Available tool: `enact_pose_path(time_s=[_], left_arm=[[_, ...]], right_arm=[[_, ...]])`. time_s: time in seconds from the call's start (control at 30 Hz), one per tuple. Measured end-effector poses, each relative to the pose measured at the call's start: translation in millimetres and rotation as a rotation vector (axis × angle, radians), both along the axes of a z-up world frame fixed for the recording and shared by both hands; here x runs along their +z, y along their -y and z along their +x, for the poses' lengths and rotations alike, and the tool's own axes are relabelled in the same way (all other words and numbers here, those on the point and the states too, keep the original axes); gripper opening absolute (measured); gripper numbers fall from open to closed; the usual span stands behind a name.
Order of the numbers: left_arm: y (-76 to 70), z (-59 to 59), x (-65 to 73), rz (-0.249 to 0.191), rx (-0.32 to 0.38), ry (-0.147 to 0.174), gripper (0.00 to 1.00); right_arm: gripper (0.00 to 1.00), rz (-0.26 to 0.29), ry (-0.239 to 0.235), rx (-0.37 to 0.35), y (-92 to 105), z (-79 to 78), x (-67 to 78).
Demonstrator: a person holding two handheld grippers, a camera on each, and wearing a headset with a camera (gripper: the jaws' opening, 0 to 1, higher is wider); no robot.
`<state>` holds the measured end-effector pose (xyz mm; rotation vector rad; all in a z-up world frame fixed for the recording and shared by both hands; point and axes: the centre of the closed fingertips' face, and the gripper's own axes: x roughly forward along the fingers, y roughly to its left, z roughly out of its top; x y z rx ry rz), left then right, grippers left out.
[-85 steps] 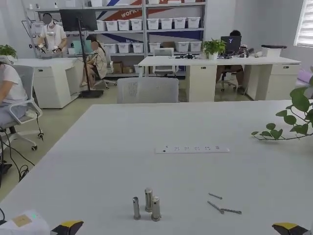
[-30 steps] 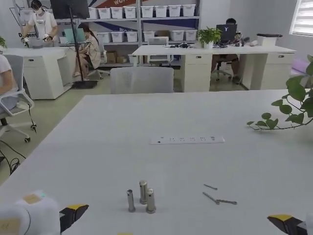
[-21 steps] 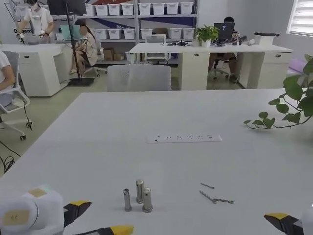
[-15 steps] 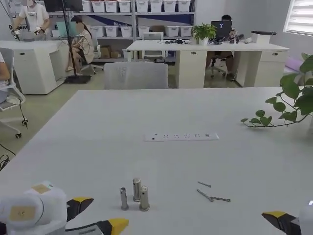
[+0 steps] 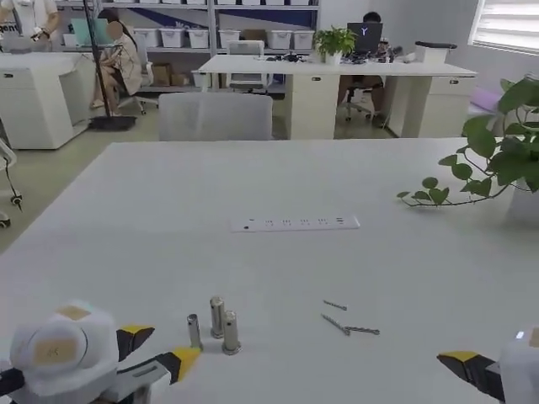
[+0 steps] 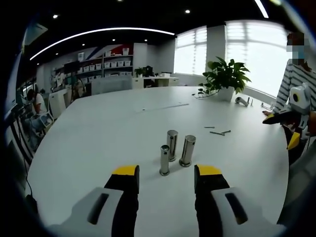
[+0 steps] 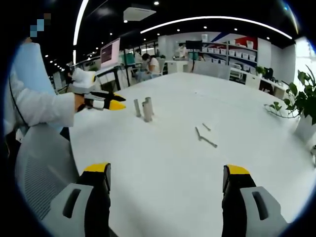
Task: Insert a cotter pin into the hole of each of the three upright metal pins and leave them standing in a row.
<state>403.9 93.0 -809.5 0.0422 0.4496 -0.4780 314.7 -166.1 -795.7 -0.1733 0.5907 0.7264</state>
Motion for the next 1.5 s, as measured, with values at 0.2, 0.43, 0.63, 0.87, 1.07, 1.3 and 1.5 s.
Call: enact_pose_path(time_s=[0.2,0.43,0.63,0.87,1.07,1.3,1.5], left_arm=[[5.1,8.9,-9.9,-0.004,0.005,-0.011,0.38],[8.2,17.9,-19.8,-0.002,0.017,-0.012,0.33],[8.4,25.6,-24.6,-0.01,0.03,-0.012,0.29],[15.0,33.0,-28.3,-0.007,0.027,-0.01,0.26],[18.5,35.0,-35.5,-0.006,0.03,-0.021,0.2],[21.8,42.5,-34.4,-0.016,0.049,-0.007,0.13],[21.6,41.8,-35.2,-0.01,0.041,-0.01,0.08]], right_arm=[[0.95,-0.002,-0.004,-0.009,1.7,2.7,-0.2],[0.95,-0.011,-0.007,-0.009,1.5,5.7,-0.7],[0.95,-0.014,-0.012,-0.011,1.6,7.2,-0.8],[0.95,-0.019,-0.016,-0.013,1.7,7.8,-1.4],[0.95,-0.019,-0.02,-0.018,2.4,7.6,-2.0],[0.95,-0.019,-0.026,-0.019,2.4,6.8,-4.5],[0.95,-0.017,-0.025,-0.024,3.7,7.3,-4.1]])
